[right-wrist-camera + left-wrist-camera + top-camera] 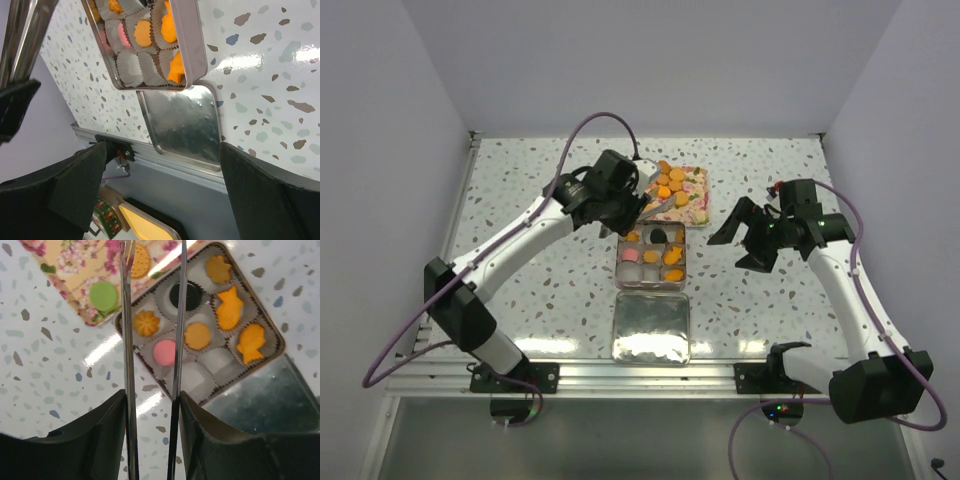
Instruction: Pack the cookies
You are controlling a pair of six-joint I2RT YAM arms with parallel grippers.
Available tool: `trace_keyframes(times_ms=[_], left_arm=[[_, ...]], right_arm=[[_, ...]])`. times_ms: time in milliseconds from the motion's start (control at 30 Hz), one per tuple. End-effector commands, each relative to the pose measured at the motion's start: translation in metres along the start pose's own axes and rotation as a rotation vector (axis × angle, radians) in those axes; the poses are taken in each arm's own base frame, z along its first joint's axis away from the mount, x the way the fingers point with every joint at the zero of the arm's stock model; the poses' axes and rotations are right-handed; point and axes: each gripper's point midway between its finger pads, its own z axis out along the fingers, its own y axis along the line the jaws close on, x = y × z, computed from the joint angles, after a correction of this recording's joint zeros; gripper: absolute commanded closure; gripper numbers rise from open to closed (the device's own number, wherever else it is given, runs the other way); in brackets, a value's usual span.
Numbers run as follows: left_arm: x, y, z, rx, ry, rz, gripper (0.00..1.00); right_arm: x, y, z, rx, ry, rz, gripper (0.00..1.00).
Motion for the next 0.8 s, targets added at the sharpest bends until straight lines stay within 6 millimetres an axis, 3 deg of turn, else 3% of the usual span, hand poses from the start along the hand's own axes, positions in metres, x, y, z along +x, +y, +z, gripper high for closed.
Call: trace_keyframes(times_ms=[0,133,233,433,700,767], left_arm=[[-0.019,0.036,0.015,-0.151,-0.005,-0.045,0.51],[-0.018,0.066,0.052,-0.278,0.051,-0.053,0.51],[-0.021,0.073,0.075,-0.283,0.068,-0.04,0.51],[-0.026,0.066,0.108,-0.212,0.087,-0.004,0.51],[-0.021,0.058,0.137,-0.15,0.123,0.039,0.51],[-0.029,0.057,0.14,-0.143,0.112,0.037,0.51]], right_arm=[[-0.008,0.008,-0.002,-0.026,-0.016,-0.027,0.01],[-0.009,0.009,-0.001,-0.019,-0.003,-0.034,0.01],[-0.01,0.009,-0.001,-0.013,0.003,-0.048,0.01],[-0.018,0.008,-0.002,0.021,0.011,-0.079,0.01],[-0.026,0.006,0.006,0.044,0.027,-0.097,0.01],[-0.028,0.007,0.007,0.041,0.027,-0.098,0.01]])
